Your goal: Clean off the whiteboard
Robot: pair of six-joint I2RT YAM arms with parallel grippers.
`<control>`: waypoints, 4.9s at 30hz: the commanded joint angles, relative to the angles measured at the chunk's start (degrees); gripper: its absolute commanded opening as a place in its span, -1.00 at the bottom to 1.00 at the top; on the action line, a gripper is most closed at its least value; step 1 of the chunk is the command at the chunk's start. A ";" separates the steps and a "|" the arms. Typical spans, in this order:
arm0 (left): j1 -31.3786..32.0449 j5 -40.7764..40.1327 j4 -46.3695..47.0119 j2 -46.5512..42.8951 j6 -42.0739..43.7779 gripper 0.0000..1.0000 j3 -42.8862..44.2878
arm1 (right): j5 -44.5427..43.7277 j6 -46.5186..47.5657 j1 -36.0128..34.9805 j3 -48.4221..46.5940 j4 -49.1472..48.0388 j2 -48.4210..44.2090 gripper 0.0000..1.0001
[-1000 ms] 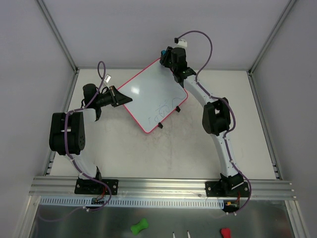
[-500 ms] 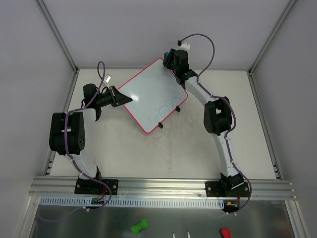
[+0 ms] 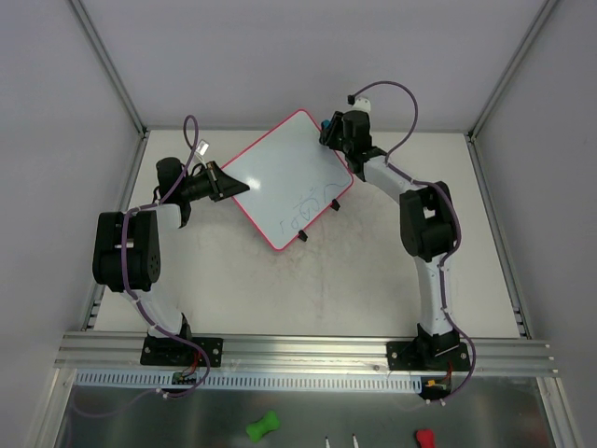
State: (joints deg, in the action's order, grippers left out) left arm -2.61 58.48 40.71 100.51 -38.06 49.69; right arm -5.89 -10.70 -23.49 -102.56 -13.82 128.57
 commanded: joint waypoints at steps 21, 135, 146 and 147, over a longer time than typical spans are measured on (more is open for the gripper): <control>1.29 3.92 0.07 0.65 5.37 -1.00 0.58 | 11.96 -4.24 -0.95 -17.14 3.10 9.15 -1.00; 0.59 2.08 0.34 1.71 2.47 -1.00 1.64 | 22.94 1.91 8.11 29.44 -1.64 -11.85 -0.99; 0.59 2.34 0.34 1.62 2.29 -1.00 1.46 | 23.56 3.58 1.87 30.32 0.02 -13.08 -0.99; 0.59 2.34 0.25 1.53 2.29 -1.00 1.46 | 23.30 3.67 1.34 30.67 0.20 -13.17 -1.00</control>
State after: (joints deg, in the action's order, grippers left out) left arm -2.37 59.37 41.17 101.03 -38.15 50.43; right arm 13.74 -7.27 -17.02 -73.49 -14.79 115.68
